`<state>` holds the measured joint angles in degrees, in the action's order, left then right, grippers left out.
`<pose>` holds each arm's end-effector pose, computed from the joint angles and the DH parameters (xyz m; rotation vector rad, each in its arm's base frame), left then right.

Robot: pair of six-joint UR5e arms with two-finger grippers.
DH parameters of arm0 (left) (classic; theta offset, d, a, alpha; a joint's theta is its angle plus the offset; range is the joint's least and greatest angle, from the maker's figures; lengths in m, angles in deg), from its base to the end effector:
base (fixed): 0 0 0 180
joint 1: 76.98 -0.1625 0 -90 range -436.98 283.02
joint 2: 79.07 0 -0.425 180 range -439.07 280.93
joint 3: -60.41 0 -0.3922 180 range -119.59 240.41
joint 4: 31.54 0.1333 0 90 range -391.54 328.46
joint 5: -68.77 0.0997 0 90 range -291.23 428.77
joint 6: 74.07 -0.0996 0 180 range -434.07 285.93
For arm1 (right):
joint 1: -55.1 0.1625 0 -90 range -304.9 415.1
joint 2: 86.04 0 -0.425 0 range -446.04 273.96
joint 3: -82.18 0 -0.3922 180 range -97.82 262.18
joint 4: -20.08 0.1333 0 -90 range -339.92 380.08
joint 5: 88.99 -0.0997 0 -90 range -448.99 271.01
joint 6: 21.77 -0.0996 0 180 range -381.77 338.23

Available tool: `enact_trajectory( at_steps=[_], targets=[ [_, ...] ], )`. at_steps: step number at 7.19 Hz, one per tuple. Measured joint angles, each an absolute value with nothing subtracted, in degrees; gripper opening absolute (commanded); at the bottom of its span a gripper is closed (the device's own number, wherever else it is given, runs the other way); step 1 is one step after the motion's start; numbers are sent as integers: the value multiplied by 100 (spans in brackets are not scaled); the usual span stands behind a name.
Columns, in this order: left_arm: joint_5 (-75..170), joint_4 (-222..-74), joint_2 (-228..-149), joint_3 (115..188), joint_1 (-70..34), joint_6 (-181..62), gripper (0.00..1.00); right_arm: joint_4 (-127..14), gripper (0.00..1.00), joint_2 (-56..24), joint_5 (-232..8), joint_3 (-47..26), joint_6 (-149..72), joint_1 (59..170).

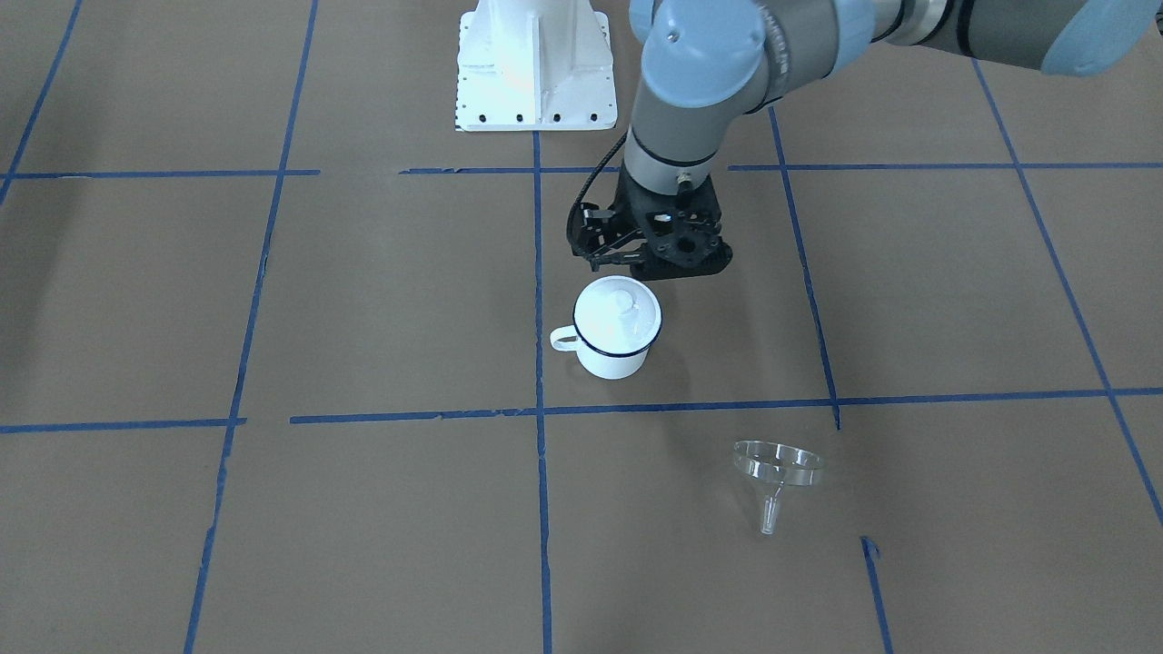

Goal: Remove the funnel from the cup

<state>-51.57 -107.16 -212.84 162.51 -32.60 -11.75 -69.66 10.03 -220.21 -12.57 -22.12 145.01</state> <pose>0.4034 -0.5109 0.1431 0.0066 0.8681 -0.0813 0.0670 -0.4456 0.6709 -0.0205 -0.7193 0.0110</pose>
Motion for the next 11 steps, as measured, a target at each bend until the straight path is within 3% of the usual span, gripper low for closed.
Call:
enact_trajectory(
  at_steps=[3,6,9,11],
  targets=[
    [-5190,-10315,-20266,16952,-1594,-4162,100,-6966,100,1003,-22021,-1257,-2212,14501],
    [-5690,-10700,-18895,15984,669,-7840,100,-6966,100,1003,-22021,-1257,-2212,14501],
    [-5884,-10971,-17534,15481,1336,-8517,100,-6966,100,1003,-22022,-1257,-2212,14501],
    [-6082,-11205,-17122,15488,1429,-8533,100,-6966,100,1003,-22021,-1257,-2212,14501]
  ],
)
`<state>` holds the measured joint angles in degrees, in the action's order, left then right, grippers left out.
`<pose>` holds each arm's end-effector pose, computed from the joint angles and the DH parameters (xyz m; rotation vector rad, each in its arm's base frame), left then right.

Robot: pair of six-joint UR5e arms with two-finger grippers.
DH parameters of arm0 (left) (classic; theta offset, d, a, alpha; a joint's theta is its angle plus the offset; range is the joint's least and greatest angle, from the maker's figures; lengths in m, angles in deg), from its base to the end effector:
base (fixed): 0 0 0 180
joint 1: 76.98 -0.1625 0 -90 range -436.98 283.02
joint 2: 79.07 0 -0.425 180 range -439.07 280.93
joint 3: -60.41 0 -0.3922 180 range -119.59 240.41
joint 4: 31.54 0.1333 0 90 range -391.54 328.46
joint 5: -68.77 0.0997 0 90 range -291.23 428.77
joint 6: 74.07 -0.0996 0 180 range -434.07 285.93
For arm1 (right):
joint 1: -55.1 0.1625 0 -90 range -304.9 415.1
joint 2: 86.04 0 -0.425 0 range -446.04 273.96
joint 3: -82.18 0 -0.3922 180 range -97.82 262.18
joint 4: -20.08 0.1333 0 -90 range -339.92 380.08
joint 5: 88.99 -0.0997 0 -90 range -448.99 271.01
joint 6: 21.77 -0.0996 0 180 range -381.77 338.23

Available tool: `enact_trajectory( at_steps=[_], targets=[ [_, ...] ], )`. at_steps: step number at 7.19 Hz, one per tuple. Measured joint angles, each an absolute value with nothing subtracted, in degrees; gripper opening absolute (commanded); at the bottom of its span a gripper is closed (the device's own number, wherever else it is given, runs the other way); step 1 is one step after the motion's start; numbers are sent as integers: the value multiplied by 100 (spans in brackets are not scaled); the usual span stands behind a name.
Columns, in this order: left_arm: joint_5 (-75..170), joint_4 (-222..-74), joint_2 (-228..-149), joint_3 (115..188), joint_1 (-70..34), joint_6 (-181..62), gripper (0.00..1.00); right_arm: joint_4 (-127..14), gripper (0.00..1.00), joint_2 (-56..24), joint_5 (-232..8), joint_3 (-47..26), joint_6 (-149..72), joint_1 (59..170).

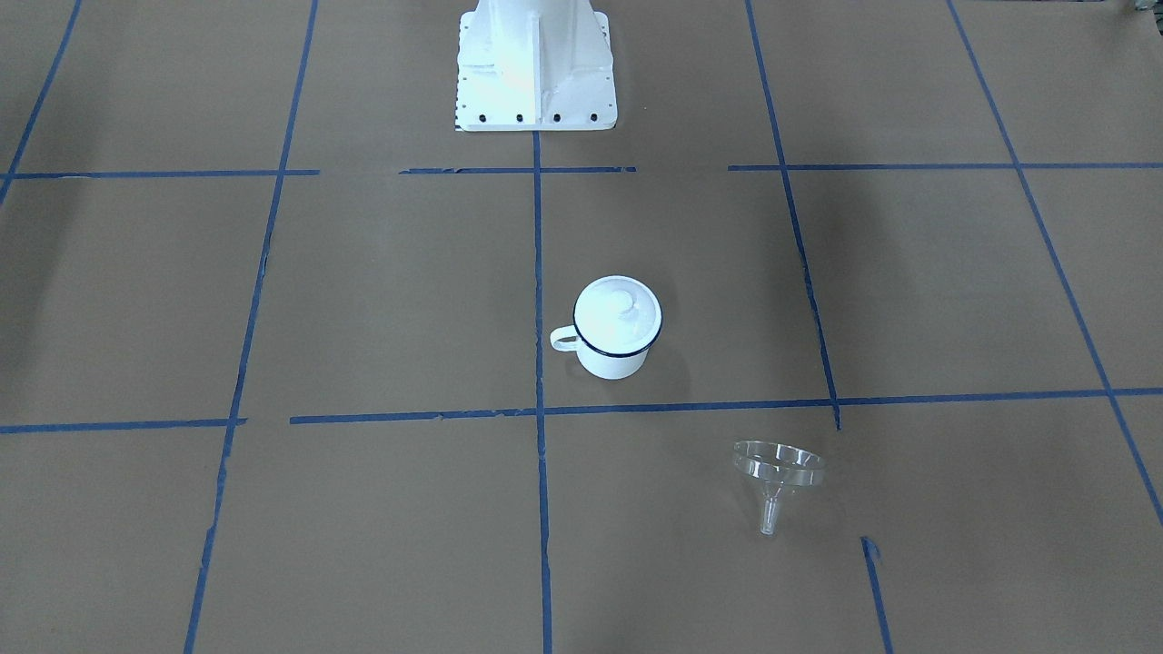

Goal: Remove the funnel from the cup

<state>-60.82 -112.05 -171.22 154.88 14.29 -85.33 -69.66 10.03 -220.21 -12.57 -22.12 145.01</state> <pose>-0.0809 -0.4996 0.6236 0.0276 0.6926 0.1500 0.0670 -0.4456 0.6709 -0.0205 -0.7193 0.0110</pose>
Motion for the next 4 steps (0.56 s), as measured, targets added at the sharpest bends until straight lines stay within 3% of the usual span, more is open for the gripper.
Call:
enact_trajectory(
  at_steps=[4],
  targets=[
    [-6215,-11226,-16999,15550,1462,-8509,100,-6966,100,1003,-22021,-1257,-2212,14501]
  ],
)
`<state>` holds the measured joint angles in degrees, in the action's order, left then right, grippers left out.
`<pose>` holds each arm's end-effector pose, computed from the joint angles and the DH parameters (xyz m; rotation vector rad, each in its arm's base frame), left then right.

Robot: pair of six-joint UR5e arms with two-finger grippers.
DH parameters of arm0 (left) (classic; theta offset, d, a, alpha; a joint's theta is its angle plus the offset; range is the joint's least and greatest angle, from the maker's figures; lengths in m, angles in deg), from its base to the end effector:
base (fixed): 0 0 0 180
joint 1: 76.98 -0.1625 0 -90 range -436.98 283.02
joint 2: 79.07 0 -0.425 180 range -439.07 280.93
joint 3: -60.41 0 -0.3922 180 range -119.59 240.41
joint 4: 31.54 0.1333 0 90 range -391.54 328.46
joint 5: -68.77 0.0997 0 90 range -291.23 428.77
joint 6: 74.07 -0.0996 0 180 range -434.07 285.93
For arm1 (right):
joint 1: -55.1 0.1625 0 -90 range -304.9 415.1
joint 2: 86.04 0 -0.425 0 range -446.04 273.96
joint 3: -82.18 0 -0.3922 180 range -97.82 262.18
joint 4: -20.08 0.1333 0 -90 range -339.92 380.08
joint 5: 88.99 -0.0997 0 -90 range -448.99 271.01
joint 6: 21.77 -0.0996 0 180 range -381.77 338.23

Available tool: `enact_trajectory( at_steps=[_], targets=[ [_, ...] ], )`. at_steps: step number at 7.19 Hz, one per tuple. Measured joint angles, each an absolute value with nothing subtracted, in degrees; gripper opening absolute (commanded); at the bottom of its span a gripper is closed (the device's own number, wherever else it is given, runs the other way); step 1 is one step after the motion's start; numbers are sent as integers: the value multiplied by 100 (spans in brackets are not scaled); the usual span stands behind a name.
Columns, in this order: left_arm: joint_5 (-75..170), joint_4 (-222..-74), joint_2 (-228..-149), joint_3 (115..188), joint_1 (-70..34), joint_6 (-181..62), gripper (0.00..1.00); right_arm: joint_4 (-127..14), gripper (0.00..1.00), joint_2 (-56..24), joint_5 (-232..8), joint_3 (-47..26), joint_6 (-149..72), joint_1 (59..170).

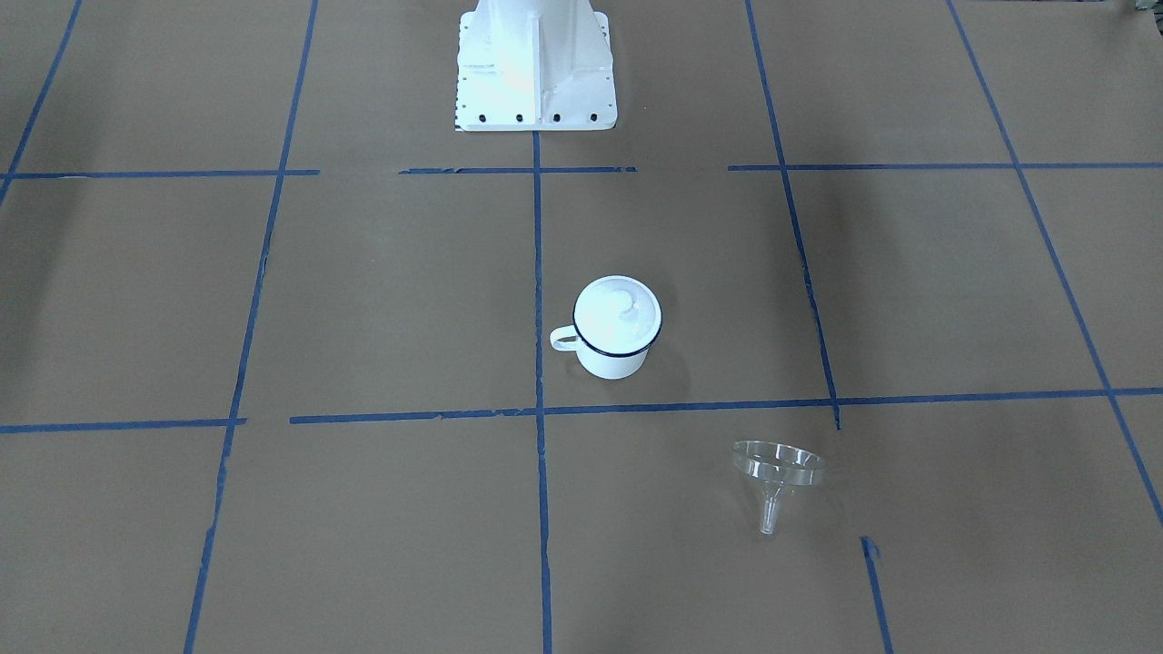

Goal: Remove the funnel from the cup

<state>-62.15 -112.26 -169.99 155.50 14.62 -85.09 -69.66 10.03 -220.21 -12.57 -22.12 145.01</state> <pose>-0.0818 -0.4900 0.6272 0.0242 0.7162 0.1369 0.0670 -0.4456 0.6709 -0.0205 -0.7193 0.0110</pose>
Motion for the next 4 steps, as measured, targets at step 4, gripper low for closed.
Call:
enact_trajectory(
  at_steps=[4],
  targets=[
    [-6227,-11226,-16988,15521,1460,-8505,100,-6966,100,1003,-22021,-1257,-2212,14501]
  ],
)
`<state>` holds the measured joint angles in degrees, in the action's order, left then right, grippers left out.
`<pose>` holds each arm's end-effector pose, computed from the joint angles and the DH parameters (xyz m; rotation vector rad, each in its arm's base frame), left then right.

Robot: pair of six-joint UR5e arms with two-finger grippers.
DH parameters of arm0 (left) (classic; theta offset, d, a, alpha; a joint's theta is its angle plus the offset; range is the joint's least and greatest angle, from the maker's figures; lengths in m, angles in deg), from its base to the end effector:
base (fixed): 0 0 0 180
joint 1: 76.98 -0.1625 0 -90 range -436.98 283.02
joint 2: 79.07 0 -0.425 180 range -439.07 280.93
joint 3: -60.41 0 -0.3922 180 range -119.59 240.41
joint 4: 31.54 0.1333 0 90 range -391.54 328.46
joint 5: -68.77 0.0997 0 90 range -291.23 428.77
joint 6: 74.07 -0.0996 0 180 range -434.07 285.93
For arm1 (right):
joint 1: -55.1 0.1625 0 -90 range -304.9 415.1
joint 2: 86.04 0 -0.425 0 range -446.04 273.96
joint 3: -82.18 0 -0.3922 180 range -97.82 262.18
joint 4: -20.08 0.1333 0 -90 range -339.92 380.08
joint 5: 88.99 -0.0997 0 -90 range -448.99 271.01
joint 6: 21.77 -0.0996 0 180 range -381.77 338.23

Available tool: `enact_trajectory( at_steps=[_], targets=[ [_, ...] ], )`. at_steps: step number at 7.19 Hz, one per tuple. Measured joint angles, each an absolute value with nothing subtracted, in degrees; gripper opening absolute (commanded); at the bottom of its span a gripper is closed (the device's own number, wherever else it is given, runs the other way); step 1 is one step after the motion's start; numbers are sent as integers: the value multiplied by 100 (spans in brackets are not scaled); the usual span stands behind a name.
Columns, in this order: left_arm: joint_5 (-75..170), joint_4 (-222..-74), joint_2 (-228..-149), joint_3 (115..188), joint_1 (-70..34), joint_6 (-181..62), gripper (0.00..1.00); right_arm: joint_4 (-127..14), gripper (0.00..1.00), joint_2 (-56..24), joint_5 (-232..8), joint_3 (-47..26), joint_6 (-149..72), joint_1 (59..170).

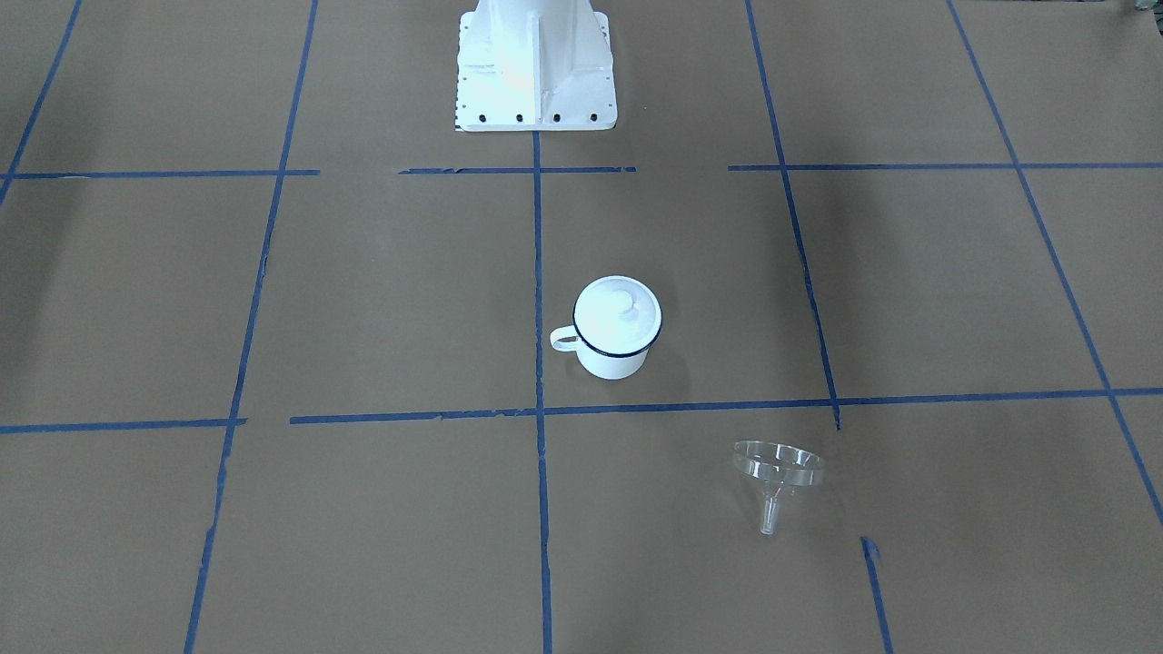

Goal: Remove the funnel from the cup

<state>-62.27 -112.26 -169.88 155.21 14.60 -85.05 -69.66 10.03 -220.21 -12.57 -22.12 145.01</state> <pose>-0.0814 -0.4890 0.6305 0.0174 0.7190 0.1340 0.0670 -0.4456 0.6709 -0.0205 -0.7193 0.0110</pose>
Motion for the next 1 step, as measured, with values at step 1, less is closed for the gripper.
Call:
enact_trajectory(
  at_steps=[1],
  targets=[
    [-6227,-11224,-16987,15518,1460,-8505,100,-6966,100,1003,-22021,-1257,-2212,14501]
  ],
)
